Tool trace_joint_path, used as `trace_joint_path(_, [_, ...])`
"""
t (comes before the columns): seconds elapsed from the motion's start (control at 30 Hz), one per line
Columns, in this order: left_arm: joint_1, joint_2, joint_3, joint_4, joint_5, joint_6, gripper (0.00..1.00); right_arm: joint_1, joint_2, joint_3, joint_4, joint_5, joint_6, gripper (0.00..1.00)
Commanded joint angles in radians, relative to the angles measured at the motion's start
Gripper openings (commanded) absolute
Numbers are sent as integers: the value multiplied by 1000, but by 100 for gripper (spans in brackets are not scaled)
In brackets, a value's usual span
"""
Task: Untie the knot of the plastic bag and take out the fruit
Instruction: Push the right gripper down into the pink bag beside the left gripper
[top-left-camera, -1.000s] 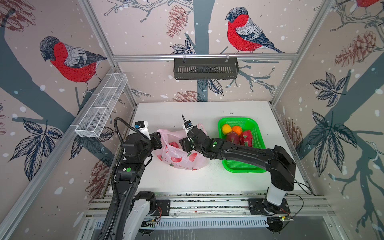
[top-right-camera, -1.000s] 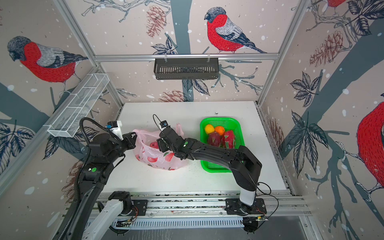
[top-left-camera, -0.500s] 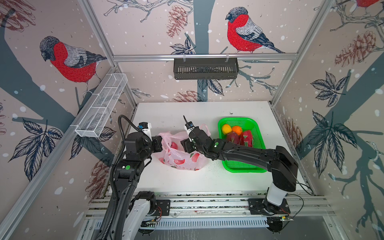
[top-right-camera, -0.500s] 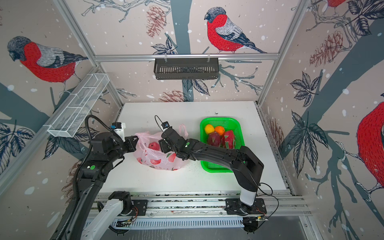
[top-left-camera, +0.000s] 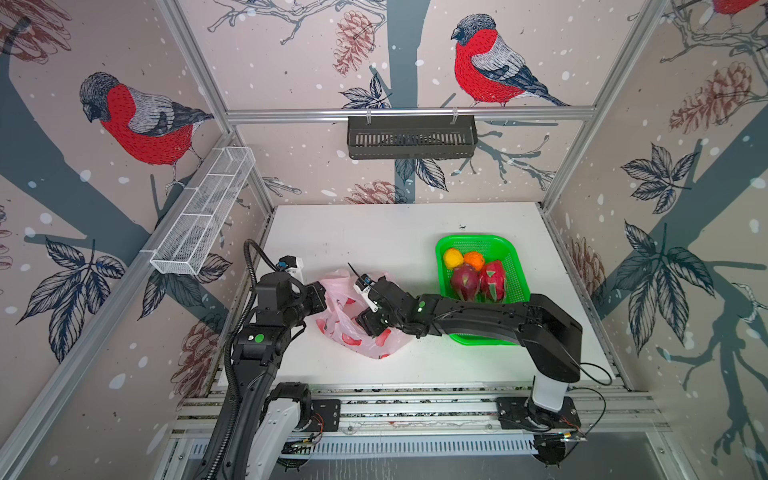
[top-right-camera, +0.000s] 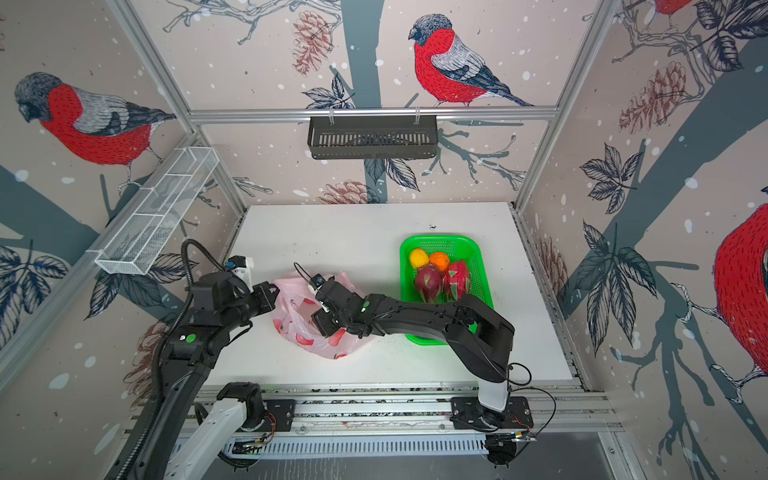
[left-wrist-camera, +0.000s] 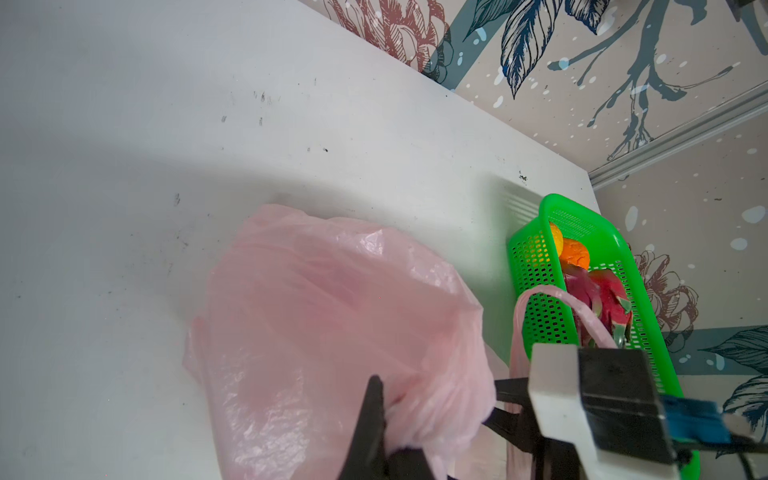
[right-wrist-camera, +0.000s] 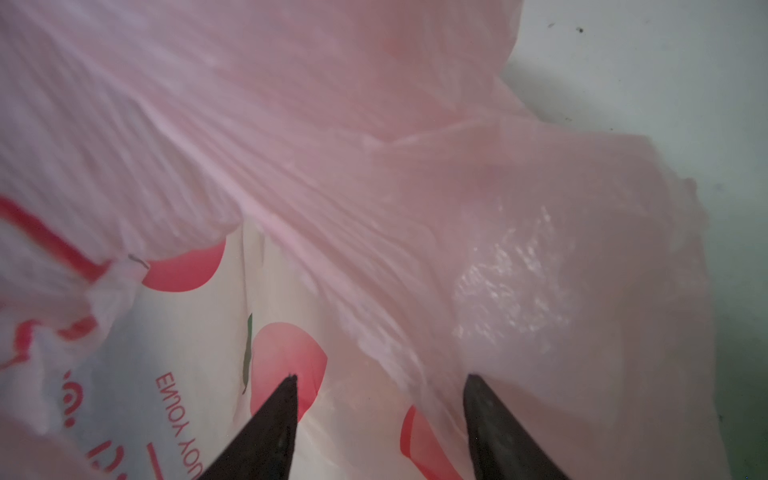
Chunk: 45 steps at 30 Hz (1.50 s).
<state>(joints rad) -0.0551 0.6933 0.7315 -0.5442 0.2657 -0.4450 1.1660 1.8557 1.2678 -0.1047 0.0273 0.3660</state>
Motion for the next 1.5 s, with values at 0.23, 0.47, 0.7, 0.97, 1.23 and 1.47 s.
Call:
trace_joint_path(0.23, [4,-58,8,-101,-76,-63,0,50,18,-32,8,125,93,65])
trace_joint_path(0.47, [3,-117,-18,-125,-40,-83,0,30,-13,-35,91,255,172,67])
trace_joint_path(0.7, [4,-129,-13,-108,25,-59,0,12,19,63,70,364,234,71])
trace_joint_path(0.97, [4,-117,-27,-62,36,-79,0,12,-7,79,55,191,190,71])
trace_joint_path(1.23, [4,-112,-19,18,38,-128,0,26,-13,76,33,94,190,56])
trace_joint_path(1.47, [4,-92,-1,77,29,-144,0,35,-24,70,33,60,194,48])
